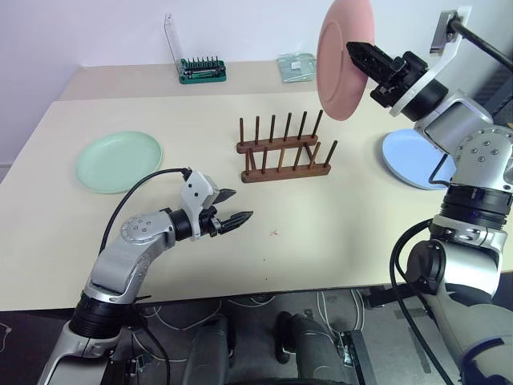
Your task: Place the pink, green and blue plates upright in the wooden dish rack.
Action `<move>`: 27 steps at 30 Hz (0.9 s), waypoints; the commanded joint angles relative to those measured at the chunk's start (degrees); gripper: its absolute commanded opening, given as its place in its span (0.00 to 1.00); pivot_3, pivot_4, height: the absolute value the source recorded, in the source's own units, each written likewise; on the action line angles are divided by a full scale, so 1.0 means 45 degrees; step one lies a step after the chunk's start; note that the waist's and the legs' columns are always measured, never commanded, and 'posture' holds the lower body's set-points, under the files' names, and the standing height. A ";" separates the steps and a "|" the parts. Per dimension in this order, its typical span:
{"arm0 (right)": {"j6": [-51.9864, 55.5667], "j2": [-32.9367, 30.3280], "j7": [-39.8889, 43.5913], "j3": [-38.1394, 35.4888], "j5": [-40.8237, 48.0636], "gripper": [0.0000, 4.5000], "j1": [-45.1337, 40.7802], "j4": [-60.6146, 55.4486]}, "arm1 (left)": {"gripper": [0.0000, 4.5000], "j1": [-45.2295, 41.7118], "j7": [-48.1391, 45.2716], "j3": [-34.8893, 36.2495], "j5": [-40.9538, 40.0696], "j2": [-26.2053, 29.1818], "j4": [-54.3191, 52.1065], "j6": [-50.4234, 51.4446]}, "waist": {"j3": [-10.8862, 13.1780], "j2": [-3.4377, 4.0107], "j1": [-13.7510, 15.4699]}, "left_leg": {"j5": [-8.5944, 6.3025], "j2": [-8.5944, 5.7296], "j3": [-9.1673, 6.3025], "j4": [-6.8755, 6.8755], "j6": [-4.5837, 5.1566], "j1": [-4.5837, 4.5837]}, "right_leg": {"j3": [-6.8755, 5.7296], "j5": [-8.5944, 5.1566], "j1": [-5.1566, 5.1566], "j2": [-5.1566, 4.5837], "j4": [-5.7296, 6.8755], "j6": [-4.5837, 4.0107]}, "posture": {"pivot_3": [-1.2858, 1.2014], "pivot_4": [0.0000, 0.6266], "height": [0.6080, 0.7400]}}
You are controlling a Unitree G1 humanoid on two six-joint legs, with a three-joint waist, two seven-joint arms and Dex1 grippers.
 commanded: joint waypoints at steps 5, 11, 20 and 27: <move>-0.0076 0.0348 -0.0220 -0.0009 0.0199 0.00 0.0416 0.0393 | 0.76 -0.0119 -0.0100 0.0023 0.0126 -0.0071 -0.0178 -0.0131 | 0.0000 0.0000 0.0008 | 0.0000 -0.0002 -0.0001 0.0001 0.0000 0.0000 | -0.0002 0.0000 0.0004 0.0001 0.0000 -0.0001 | 0.52 0.24 0.92; -0.0648 0.0220 0.0145 0.0105 -0.0345 0.00 0.0491 0.1927 | 0.76 -0.0065 -0.0128 0.0066 0.0154 -0.0103 -0.0227 -0.0092 | 0.0002 0.0003 -0.0011 | 0.0000 -0.0004 0.0002 0.0001 0.0000 -0.0001 | -0.0001 0.0000 0.0000 0.0005 0.0001 0.0000 | 0.52 0.24 0.92; -0.1281 0.0224 0.0372 0.0077 -0.0742 0.69 0.0484 0.2427 | 0.77 0.0001 -0.0127 0.0153 0.0204 -0.0077 -0.0287 -0.0105 | 0.0003 0.0005 -0.0010 | 0.0000 -0.0003 0.0001 0.0000 0.0001 -0.0001 | 0.0000 0.0000 -0.0001 0.0005 0.0002 0.0000 | 0.52 0.24 0.92; -0.3721 -0.0702 0.0291 0.0584 -0.2641 0.99 0.0769 0.1876 | 0.77 -0.0044 -0.0037 0.0239 0.0320 -0.0109 -0.0230 -0.0313 | 0.0003 0.0006 0.0027 | 0.0000 -0.0005 0.0000 0.0001 0.0000 -0.0003 | -0.0001 -0.0001 -0.0001 0.0002 0.0000 0.0002 | 0.52 0.24 0.92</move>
